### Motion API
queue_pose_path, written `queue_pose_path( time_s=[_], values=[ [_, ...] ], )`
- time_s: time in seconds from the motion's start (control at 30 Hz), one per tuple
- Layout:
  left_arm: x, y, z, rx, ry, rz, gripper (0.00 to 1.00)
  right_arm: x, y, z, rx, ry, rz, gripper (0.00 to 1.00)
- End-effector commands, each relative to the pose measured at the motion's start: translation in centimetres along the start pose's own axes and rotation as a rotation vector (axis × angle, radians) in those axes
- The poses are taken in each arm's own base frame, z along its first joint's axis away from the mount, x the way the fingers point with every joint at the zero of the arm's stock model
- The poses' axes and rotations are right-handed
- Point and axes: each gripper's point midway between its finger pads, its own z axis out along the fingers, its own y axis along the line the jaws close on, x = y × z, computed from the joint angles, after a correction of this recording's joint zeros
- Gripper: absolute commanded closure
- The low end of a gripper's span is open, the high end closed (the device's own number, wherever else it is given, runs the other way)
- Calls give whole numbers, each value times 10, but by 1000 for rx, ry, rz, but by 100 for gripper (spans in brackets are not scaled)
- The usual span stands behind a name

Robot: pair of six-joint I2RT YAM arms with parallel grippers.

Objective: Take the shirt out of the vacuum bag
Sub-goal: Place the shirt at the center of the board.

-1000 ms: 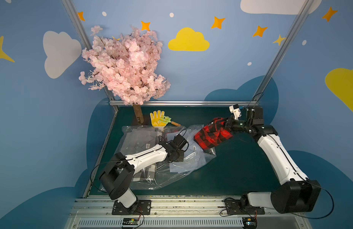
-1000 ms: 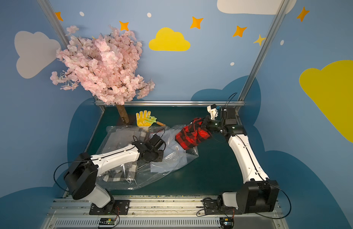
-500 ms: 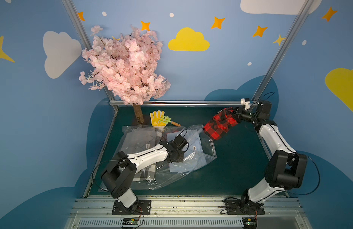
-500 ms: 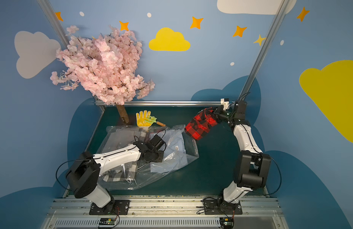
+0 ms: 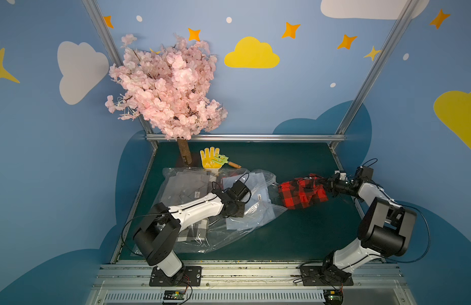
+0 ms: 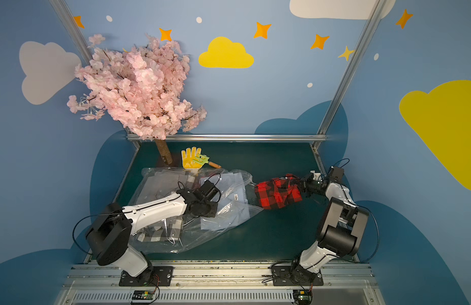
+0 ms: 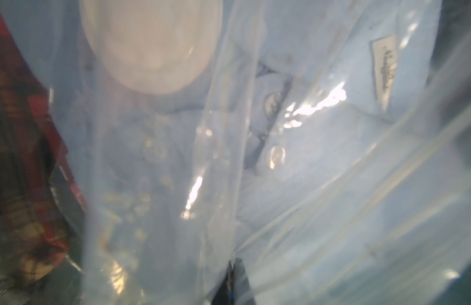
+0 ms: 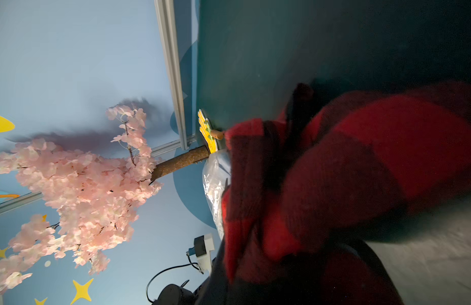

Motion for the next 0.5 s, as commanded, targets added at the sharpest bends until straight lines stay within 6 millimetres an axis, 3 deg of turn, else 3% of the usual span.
queue_pose_path(
  time_s=[0.0, 0.13, 0.23, 0.47],
  values=[
    [-7, 6, -7, -32, 2, 22, 95, 11, -31, -13, 105, 3, 31, 100],
    [-16, 1, -14, -25, -4, 46, 95, 10, -42, -18, 158, 2, 37, 100],
    [-18, 0, -25, -14, -17, 52, 95, 26, -59, -27, 271, -9, 18, 100],
    [-23, 10, -53, 17, -51, -1, 94, 101, -114, -24, 364, 30, 96, 100]
  ],
)
